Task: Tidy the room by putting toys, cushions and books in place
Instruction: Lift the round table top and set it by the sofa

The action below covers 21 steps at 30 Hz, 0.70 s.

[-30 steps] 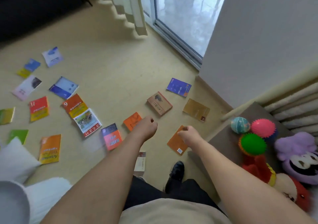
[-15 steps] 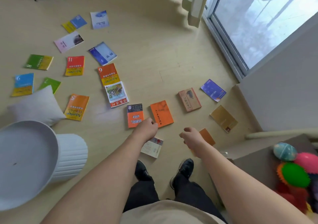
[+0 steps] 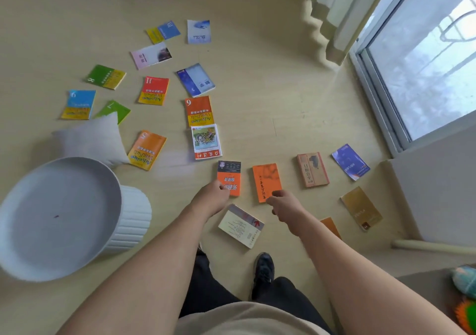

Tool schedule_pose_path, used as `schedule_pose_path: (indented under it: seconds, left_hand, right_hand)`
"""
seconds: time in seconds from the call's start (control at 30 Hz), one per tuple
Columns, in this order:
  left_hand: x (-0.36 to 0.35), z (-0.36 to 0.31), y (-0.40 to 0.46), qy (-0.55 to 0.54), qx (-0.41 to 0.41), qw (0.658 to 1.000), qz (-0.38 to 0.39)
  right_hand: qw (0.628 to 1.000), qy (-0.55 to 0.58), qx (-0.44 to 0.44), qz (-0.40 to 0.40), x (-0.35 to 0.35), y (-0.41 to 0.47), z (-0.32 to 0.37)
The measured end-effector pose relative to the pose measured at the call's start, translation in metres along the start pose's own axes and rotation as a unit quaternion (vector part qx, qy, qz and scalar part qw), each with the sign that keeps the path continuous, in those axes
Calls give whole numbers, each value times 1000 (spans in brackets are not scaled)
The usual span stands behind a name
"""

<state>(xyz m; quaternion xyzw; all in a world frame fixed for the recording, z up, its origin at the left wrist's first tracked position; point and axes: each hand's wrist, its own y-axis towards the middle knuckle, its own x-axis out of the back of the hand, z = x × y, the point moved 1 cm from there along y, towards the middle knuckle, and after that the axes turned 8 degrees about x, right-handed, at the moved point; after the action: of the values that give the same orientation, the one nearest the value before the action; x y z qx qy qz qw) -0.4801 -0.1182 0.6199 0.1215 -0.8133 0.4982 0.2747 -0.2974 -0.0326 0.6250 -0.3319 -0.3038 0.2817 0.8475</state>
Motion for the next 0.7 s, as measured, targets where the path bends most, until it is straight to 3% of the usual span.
schedule_pose_path:
  seconds: [0.23, 0.4, 0.7]
  left_hand:
    - [95, 54, 46, 28, -26, 999, 20]
    - [176, 84, 73, 45, -31, 998, -8]
    - [187, 101, 81, 76, -30, 996, 31]
  right_hand:
    - [999, 19, -1, -42, -84, 5, 67]
    - [997, 44, -18, -55, -142, -2, 101]
    - [992, 109, -9, -62, -178, 4, 116]
